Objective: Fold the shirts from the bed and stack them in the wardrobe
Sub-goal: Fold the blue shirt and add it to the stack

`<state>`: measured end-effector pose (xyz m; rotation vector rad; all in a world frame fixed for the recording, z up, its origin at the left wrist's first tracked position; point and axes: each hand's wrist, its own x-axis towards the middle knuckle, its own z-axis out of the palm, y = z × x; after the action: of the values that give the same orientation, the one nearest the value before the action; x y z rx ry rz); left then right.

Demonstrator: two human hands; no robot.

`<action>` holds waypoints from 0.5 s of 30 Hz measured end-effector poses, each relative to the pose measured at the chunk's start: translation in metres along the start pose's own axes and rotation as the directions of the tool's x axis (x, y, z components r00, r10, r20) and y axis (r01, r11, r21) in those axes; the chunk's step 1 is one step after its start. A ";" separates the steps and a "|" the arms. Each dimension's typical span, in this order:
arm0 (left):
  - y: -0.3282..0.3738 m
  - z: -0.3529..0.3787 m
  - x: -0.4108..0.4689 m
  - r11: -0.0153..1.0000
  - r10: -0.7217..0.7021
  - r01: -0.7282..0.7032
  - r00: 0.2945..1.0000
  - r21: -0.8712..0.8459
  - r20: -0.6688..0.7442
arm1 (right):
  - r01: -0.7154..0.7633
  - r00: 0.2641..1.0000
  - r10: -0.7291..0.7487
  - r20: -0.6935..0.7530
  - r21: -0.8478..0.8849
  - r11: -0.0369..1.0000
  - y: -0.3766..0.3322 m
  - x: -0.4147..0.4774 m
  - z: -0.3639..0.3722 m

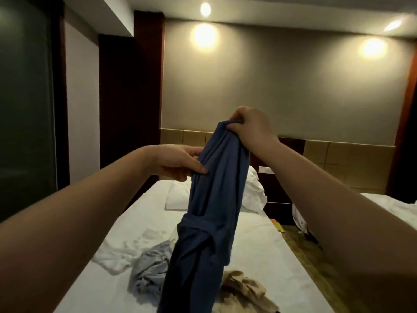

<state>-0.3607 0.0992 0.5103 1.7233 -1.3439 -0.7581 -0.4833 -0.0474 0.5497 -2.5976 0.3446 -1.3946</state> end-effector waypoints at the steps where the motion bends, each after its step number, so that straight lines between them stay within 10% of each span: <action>1: -0.002 0.001 -0.003 0.999 -0.042 0.041 0.998 0.006 0.038 | -0.029 1.000 0.029 -0.001 0.018 0.999 0.001 -0.001 0.000; 8: -0.031 0.016 0.002 0.941 -0.154 0.186 0.979 0.284 -0.131 | -0.196 0.980 0.196 0.035 0.331 0.923 0.010 -0.023 0.010; 15: -0.088 0.042 0.009 0.983 -0.074 0.127 0.938 0.136 -0.338 | -0.137 0.991 0.130 0.044 0.414 0.900 0.015 -0.029 0.006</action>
<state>-0.3509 0.0909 0.4135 1.9548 -1.1113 -0.3986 -0.4954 -0.0532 0.5191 -2.1920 0.1915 -1.2416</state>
